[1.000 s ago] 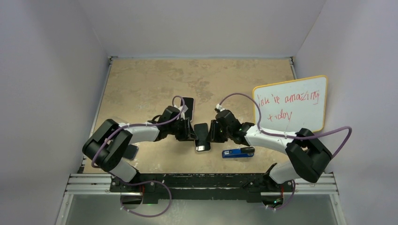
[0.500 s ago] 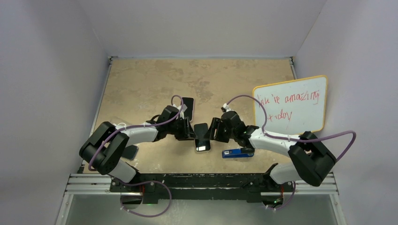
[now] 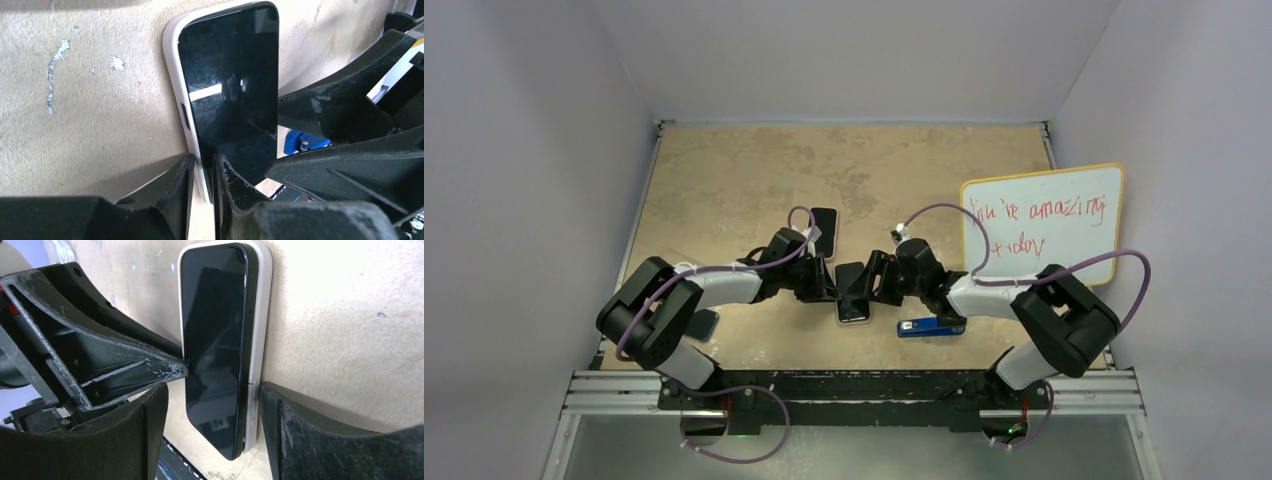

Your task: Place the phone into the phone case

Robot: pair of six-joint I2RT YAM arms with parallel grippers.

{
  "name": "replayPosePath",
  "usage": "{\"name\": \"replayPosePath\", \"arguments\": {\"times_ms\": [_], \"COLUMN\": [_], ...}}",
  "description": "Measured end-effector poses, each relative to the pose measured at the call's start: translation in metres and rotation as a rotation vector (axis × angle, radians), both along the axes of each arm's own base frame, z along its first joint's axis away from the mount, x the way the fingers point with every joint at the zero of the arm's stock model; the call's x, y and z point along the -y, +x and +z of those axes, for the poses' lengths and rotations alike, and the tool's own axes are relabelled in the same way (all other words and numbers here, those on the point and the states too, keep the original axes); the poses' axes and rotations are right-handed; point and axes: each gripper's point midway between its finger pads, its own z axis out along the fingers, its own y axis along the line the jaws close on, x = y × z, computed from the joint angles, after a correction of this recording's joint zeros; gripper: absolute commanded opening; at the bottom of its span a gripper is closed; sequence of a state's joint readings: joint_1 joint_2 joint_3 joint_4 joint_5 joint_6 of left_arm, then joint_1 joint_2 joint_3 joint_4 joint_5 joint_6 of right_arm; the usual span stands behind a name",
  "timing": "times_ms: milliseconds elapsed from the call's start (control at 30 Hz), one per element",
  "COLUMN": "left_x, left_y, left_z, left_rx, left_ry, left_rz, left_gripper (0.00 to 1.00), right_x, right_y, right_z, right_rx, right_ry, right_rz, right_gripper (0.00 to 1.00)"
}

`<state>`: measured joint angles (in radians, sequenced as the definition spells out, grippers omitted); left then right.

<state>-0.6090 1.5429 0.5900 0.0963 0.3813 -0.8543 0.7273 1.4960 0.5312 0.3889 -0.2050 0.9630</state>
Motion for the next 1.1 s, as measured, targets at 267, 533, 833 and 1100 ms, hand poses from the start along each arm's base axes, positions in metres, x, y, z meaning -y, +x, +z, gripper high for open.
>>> {"name": "replayPosePath", "arguments": {"times_ms": [267,533,833,1100], "left_x": [-0.003,-0.008,-0.014,-0.018], "left_y": [0.001,-0.001,-0.006,-0.011], "left_z": [-0.002,-0.002,-0.004,-0.006], "left_rx": [-0.015,-0.024,-0.034,-0.046], "left_ry": [0.0,-0.005,0.003,0.015], "left_rz": [0.008,0.015,0.022,0.025], "left_gripper": [0.14,0.14,0.15,0.16], "right_x": [-0.006,-0.012,-0.02,-0.02], "right_y": [0.0,-0.001,-0.001,-0.001], "right_z": [0.003,0.011,0.023,0.023], "right_rx": [-0.001,0.007,0.02,0.018], "right_ry": [0.072,0.113,0.169,0.173], "right_rz": [0.01,0.032,0.052,0.052], "right_gripper": [0.68,0.67,0.57,0.33]}}
